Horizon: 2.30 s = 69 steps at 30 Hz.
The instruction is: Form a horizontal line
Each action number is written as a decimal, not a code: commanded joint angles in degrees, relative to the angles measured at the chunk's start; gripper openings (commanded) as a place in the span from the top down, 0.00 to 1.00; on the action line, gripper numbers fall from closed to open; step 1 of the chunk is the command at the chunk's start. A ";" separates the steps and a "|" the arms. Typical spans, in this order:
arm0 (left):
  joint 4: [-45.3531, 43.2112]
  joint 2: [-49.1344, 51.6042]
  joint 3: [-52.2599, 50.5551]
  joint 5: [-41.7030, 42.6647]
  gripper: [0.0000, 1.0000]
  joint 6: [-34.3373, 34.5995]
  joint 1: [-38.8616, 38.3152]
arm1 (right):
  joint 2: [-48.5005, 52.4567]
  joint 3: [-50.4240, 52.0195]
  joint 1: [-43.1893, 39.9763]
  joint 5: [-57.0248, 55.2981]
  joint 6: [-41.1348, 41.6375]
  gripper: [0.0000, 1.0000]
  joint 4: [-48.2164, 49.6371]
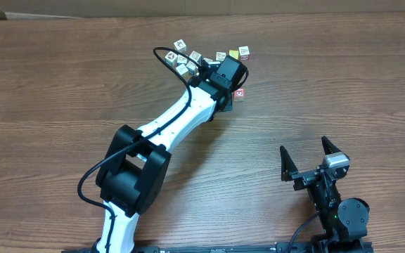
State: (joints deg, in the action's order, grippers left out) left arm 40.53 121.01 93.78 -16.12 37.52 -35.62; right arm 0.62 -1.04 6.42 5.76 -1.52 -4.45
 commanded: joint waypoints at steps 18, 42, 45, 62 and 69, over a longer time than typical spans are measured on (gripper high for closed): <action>-6.43 4.02 0.98 0.42 0.49 -7.76 -0.09 | -0.46 0.59 -0.17 0.13 -0.24 0.00 0.22; -8.02 5.46 0.83 1.57 0.54 -7.76 -0.02 | -0.46 0.59 -0.17 0.13 -0.24 0.00 0.22; -8.41 6.19 0.83 1.57 0.54 -7.76 -0.02 | -0.46 0.59 -0.17 0.13 -0.24 0.00 0.22; -8.90 6.23 0.83 2.64 0.62 -7.76 -0.09 | -0.46 0.59 -0.17 0.13 -0.24 0.00 0.22; -7.76 6.21 0.83 2.67 0.69 -7.76 -0.09 | -0.46 0.59 -0.17 0.13 -0.24 0.00 0.22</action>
State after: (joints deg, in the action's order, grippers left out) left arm 32.18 126.67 93.80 -13.93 30.87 -35.64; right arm 0.62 -1.04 6.42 5.74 -1.52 -4.43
